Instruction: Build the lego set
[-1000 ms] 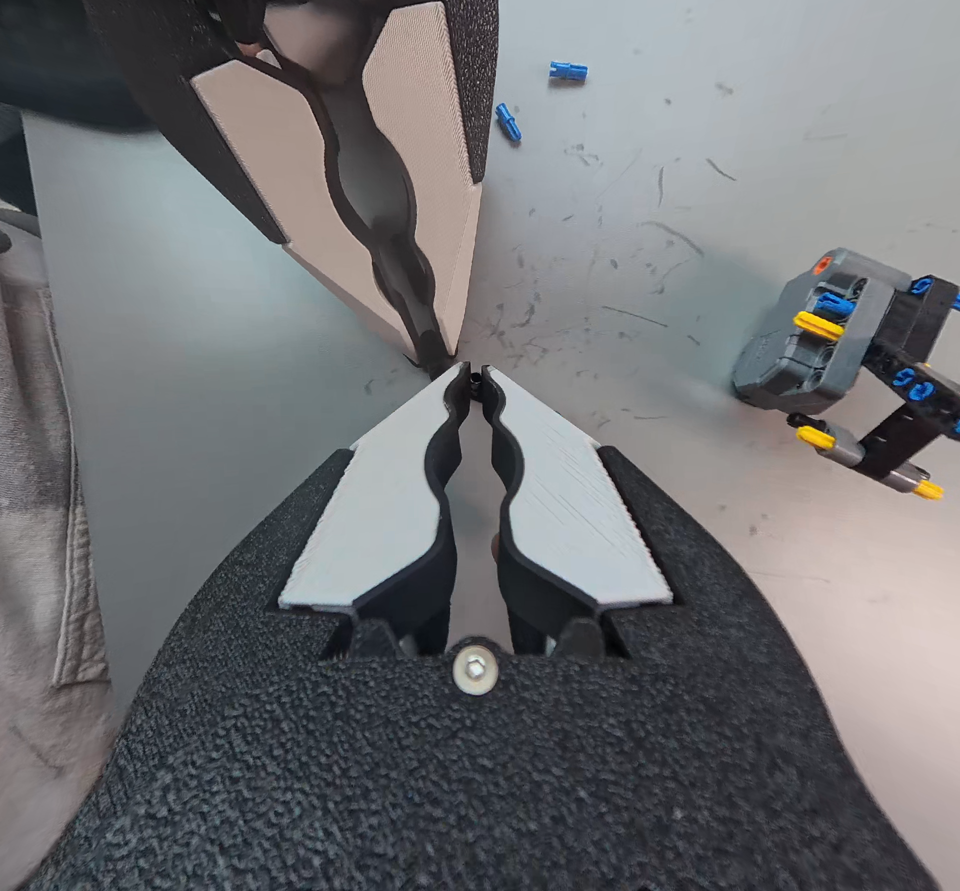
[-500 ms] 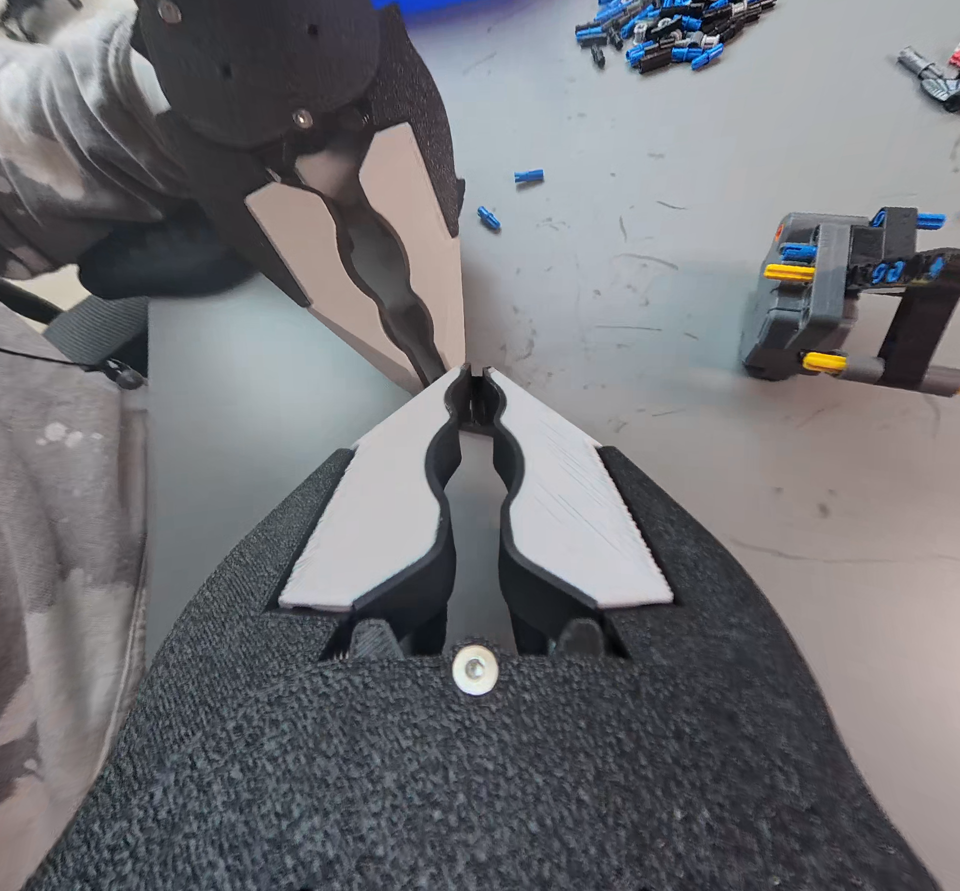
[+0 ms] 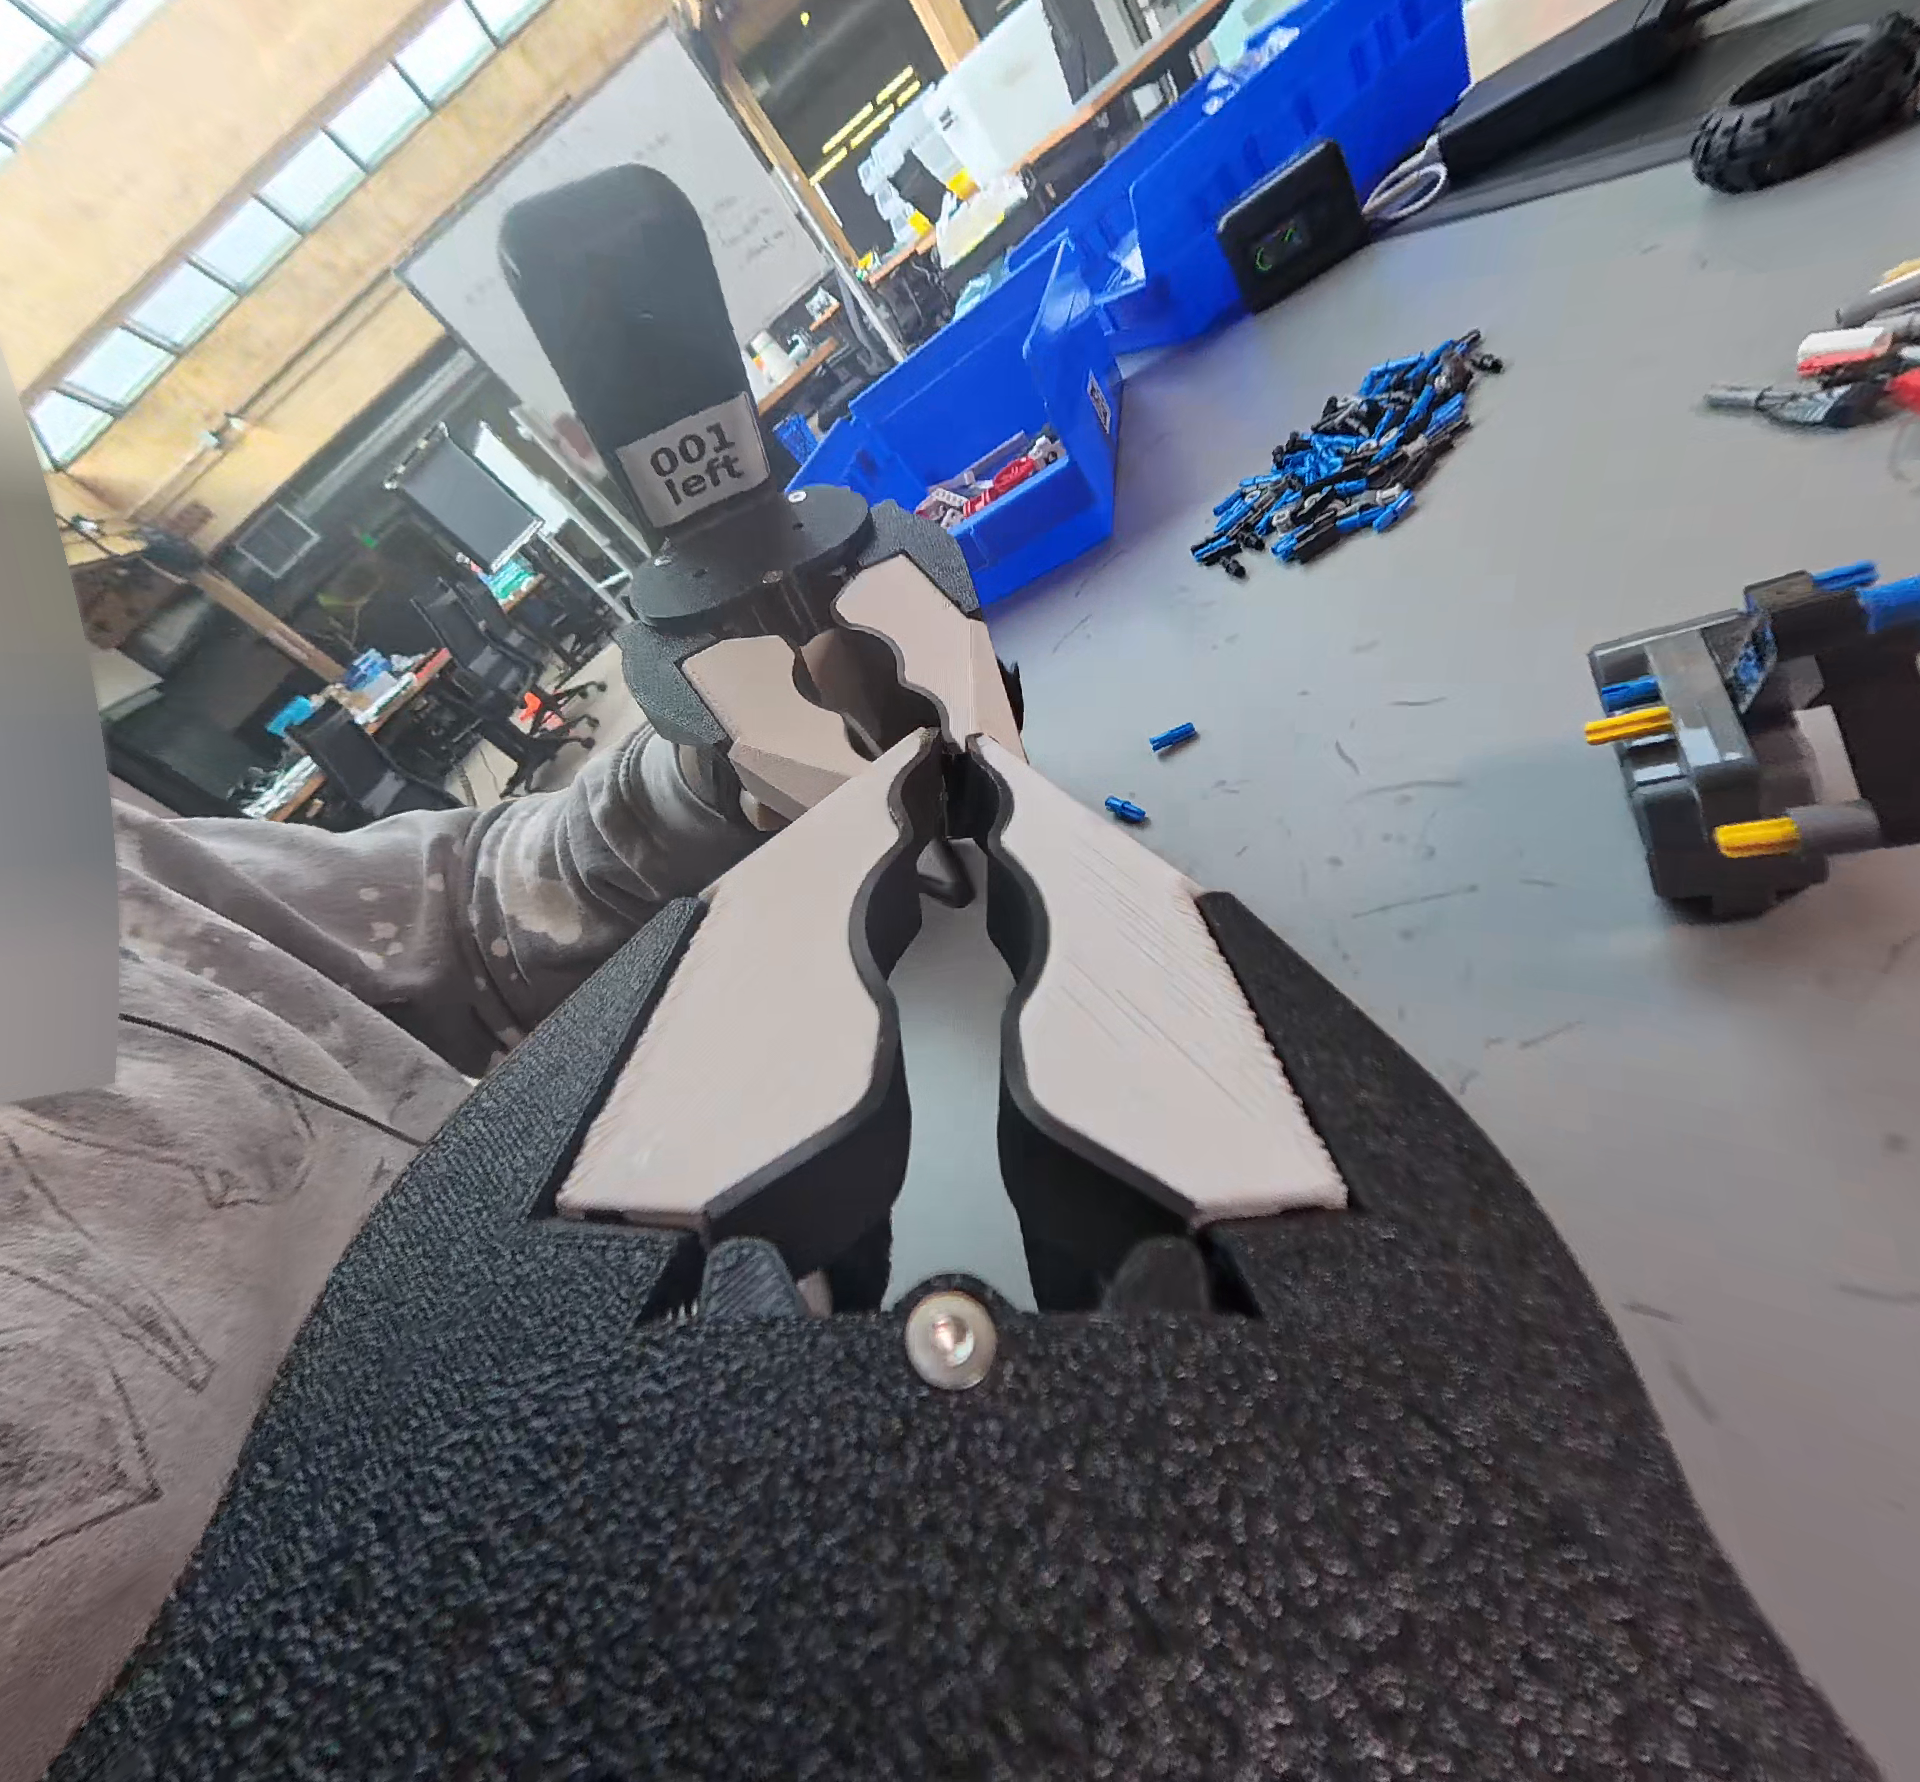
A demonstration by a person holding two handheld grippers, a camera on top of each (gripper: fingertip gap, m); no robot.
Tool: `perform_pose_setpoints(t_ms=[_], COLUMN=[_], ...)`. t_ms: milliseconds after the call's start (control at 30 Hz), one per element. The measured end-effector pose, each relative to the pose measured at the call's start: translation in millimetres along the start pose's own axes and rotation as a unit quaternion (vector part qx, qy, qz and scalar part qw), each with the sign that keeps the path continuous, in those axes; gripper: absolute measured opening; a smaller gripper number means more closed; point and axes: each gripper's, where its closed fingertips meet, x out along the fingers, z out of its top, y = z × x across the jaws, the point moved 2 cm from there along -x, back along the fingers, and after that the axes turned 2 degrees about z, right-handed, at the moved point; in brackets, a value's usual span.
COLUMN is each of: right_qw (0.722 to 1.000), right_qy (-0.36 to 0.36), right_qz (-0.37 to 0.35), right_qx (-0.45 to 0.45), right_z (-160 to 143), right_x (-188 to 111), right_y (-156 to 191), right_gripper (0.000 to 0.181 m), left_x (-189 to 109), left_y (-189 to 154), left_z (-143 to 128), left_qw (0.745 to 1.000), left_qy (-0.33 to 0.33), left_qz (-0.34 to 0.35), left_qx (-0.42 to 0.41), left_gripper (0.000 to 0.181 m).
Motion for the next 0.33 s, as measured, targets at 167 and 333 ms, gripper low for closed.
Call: perform_pose_setpoints(t_ms=[167,333], right_qw=[0.999,0.993], right_qy=[-0.043,0.006], right_qz=[0.005,0.014], right_qx=[-0.03,-0.116], right_z=[8,5], right_x=[4,1], right_y=[6,11], right_gripper=[0.004,0.004], left_x=[-5,-10], left_y=[0,-2], left_z=[14,7], left_qw=[0.996,1.0], left_qy=[-0.051,-0.01], left_qz=[-0.031,-0.017], left_qx=[-0.071,-0.009], left_gripper=[0.013,0.003])
